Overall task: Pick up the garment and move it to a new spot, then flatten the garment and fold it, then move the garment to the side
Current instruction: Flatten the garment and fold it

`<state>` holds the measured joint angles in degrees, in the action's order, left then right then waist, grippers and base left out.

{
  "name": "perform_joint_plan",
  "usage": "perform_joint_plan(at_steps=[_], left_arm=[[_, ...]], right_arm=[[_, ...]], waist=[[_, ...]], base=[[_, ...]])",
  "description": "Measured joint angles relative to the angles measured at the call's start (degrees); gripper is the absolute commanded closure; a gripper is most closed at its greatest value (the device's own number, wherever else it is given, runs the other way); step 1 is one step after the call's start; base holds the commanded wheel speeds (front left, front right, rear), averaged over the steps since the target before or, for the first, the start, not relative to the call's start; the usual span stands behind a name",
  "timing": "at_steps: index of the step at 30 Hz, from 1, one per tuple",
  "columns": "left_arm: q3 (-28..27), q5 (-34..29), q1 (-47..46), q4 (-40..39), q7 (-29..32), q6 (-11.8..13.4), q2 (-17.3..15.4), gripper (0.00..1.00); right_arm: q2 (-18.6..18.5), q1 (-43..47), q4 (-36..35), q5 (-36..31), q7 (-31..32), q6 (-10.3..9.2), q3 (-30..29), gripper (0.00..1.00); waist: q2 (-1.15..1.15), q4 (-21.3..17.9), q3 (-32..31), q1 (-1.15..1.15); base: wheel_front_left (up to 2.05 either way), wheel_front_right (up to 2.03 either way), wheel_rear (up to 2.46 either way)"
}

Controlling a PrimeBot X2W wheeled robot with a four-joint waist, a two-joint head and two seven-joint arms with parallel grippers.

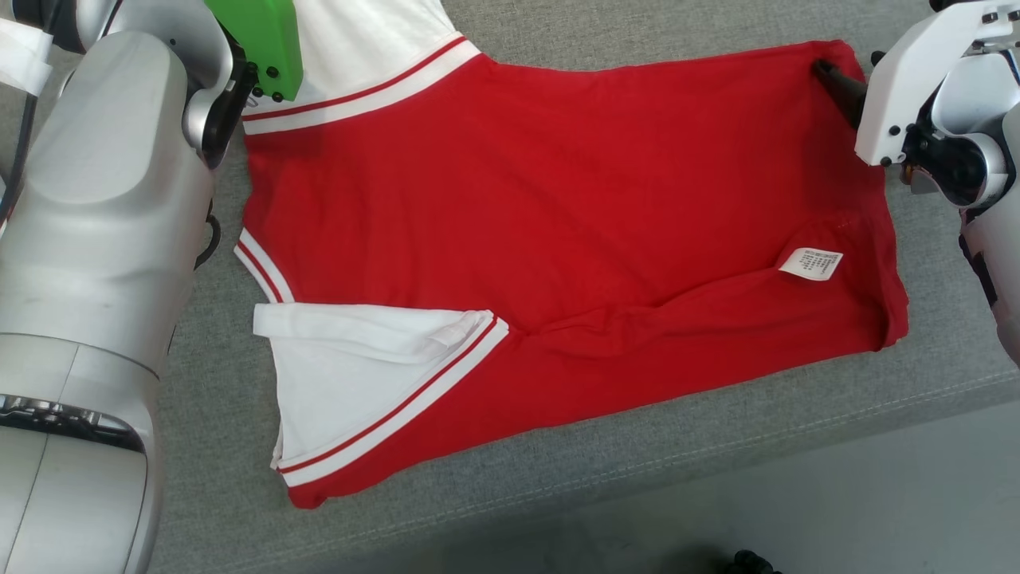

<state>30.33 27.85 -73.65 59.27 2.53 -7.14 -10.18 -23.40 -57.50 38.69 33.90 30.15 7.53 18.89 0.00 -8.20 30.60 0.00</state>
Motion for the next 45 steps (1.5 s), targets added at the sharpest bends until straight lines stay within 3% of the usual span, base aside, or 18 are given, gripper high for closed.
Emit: perform_joint_plan(at_steps=[2, 3, 5, 6, 11, 17, 21, 25, 29, 36, 45], left_arm=[[0.3, 0.0, 0.1, -0.9, 0.5, 0.0, 0.0, 1.00], [0.4, 0.0, 0.1, -1.3, 0.6, 0.1, -0.1, 1.00], [0.5, 0.0, 0.4, -2.1, 1.0, 0.1, -0.1, 1.00], [0.6, 0.0, 0.5, -2.5, 1.3, 0.2, -0.1, 1.00], [1.1, 0.0, 1.4, -4.7, 1.2, 0.7, -1.2, 1.00], [1.5, -2.4, 1.4, -8.4, -4.6, 2.6, -4.2, 1.00], [1.5, -2.5, 1.6, -10.6, -7.7, 3.0, -4.6, 1.00], [1.4, -1.5, 4.6, -12.6, -7.8, 2.8, -4.5, 1.00], [0.7, 0.5, 11.3, -19.2, -8.7, 3.6, -5.3, 1.00], [-0.3, 3.5, 28.0, -39.8, -5.8, 9.4, -8.2, 1.00], [-0.5, 5.2, 46.8, -66.0, 1.6, 19.3, -12.7, 1.00]], right_arm=[[0.1, -0.6, 1.1, 0.3, -0.5, 0.00, 0.6, 0.15], [0.1, -1.0, 1.6, 0.3, -0.5, 0.00, 1.0, 0.40], [0.1, -1.6, 2.5, 0.8, -1.1, 0.00, 1.7, 0.70], [0.1, -1.8, 2.9, 1.1, -1.3, 0.00, 2.0, 0.99], [-0.5, -2.8, 4.0, 1.8, -5.4, 0.01, 3.7, 1.00], [-0.6, -5.3, 6.3, 0.8, -14.9, 0.01, 4.2, 1.00], [-0.5, -5.8, 8.1, 0.9, -19.5, 0.01, 5.1, 1.00], [-0.9, -5.3, 8.2, 2.0, -21.4, 0.01, 6.8, 1.00], [-3.5, -2.1, 6.2, 3.5, -25.9, 0.01, 9.0, 1.00], [-8.3, 6.1, 1.9, 4.2, -34.5, 0.01, 11.1, 1.00], [-9.9, 14.2, -1.6, 4.9, -37.8, 0.01, 10.8, 1.00]], waist=[[0.00, 0.4, 0.3, 0.00], [0.00, 0.5, 0.5, 0.00], [0.00, 0.9, 0.7, 0.00], [0.00, 1.0, 0.8, 0.00], [0.00, 1.5, 1.1, 0.00], [0.00, 1.5, 1.0, 0.00], [0.00, 1.8, 0.7, 0.00], [0.00, 2.2, -0.1, 0.00], [0.00, 3.0, -1.4, 0.00], [0.00, 4.9, -4.1, 0.00], [0.00, 5.9, -7.3, -0.01]], base=[[0.00, 0.00, 0.00], [0.00, 0.00, 0.00], [0.00, 0.00, 0.00], [0.00, 0.00, 0.00], [0.00, 0.00, 0.00], [0.00, 0.00, 0.00], [0.00, 0.00, 0.00], [0.00, 0.00, 0.00], [0.00, 0.00, 0.00], [0.00, 0.00, 0.00], [0.00, 0.00, 0.00]])
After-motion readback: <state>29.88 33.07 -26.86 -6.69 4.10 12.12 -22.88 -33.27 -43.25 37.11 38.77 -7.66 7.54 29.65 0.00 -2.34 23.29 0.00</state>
